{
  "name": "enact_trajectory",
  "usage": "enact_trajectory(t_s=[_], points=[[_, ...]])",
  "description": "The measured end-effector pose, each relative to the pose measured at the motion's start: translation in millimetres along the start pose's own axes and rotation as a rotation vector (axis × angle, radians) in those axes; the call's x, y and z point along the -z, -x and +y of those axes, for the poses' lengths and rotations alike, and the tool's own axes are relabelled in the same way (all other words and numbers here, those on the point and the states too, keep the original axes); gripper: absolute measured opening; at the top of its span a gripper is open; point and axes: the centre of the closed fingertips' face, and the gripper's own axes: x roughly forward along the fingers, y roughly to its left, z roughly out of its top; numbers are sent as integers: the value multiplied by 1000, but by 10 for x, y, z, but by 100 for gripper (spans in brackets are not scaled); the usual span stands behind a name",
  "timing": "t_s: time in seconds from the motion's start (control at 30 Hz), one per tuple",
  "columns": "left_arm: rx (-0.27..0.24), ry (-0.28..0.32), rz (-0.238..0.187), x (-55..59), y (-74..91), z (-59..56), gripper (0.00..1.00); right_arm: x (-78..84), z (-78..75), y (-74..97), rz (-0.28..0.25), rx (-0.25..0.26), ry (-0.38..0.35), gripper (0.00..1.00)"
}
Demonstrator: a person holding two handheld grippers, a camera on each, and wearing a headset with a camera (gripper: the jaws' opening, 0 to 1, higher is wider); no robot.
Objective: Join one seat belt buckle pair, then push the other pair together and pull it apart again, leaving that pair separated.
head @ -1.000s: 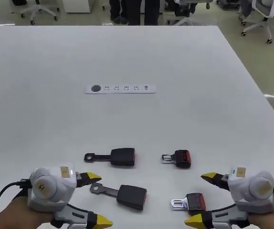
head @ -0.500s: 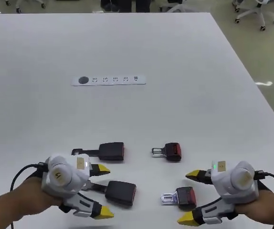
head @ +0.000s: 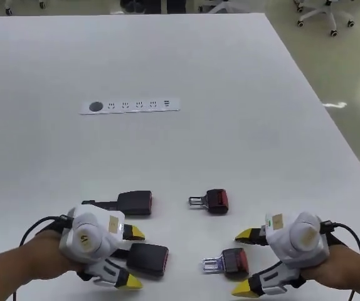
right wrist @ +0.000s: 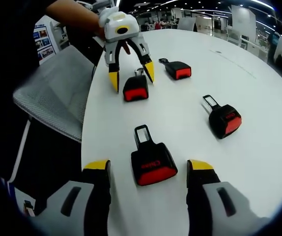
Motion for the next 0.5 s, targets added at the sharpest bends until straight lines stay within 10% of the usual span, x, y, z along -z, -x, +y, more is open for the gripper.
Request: enact_trajectory(t_s=[0.13, 0.5], points=[[-16, -60, 19, 32, -21, 33, 45, 73, -14, -10, 33, -6, 5, 56], [-54, 29, 8, 136, 5, 136, 34, 119, -104, -12, 109, 46, 134, 33]])
